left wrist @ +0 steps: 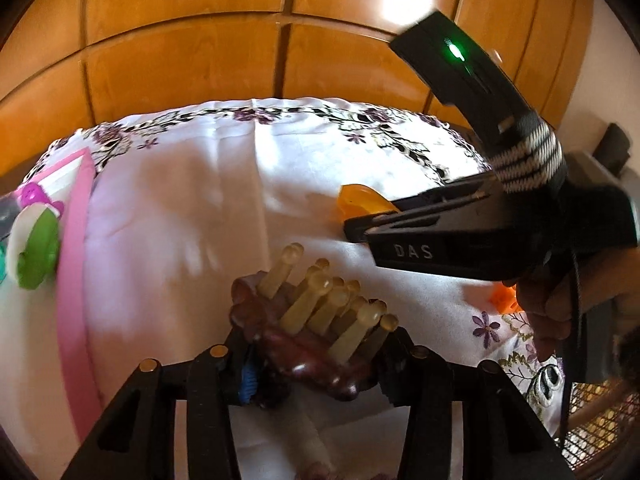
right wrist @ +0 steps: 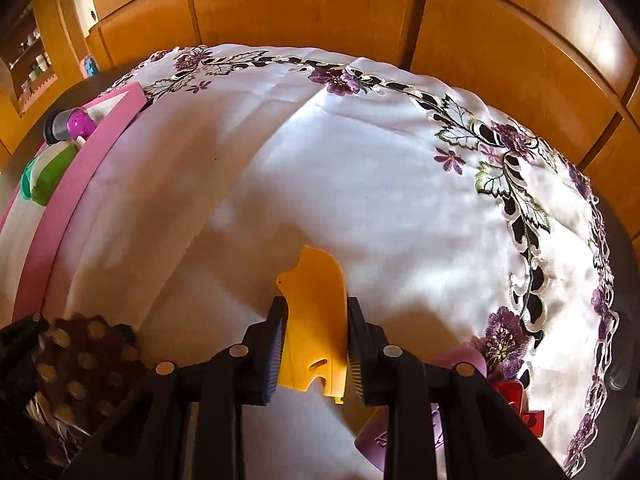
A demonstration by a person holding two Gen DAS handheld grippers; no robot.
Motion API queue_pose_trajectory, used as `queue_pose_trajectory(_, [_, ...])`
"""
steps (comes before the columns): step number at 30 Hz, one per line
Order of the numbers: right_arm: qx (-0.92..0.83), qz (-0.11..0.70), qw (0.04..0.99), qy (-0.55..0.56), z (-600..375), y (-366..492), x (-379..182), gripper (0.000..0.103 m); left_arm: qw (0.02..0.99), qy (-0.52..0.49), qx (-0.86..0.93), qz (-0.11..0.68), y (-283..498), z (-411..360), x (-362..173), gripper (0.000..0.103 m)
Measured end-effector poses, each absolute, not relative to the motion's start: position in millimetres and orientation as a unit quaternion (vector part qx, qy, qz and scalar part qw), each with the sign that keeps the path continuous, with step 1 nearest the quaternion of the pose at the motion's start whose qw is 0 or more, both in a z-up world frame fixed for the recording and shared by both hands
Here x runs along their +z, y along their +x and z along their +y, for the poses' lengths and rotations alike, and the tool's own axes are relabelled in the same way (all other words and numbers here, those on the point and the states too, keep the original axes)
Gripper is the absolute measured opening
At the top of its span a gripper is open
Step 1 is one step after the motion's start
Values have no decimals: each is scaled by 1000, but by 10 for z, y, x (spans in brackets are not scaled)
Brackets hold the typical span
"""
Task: Organize rigid objects
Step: 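Carry the brown peg holder into the tray and open the left gripper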
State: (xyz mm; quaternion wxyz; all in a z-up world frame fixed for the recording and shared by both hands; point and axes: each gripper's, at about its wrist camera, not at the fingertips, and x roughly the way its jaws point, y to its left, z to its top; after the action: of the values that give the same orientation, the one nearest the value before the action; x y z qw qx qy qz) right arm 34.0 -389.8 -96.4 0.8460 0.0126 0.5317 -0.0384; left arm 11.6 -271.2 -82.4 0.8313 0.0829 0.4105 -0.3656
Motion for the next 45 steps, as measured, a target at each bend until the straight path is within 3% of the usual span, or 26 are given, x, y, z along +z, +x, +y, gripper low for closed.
queue_pose_trajectory(7, [-42,529,848,-4,-3855,337,-971,27,833,68,-359,416,163,-2606,-779,45])
queue_pose_trajectory(18, [-41,525,850,-16,-3835,333,-977,27,853,33,-360,376,108,-2419,-292,45])
queue_pose_trajectory(29, [-46,520,852,-34,-3789,311,-969,27,883,-23,-303,357,268,-1709,105,45])
queue_pose_trajectory(35, [-50,519,852,-44,-3753,305,-961,27,902,-49,-230,362,516,-1108,95,45])
queue_pose_trajectory(45, [-51,517,852,-56,-3730,307,-960,27,891,-43,-136,431,1070,-487,-403,46])
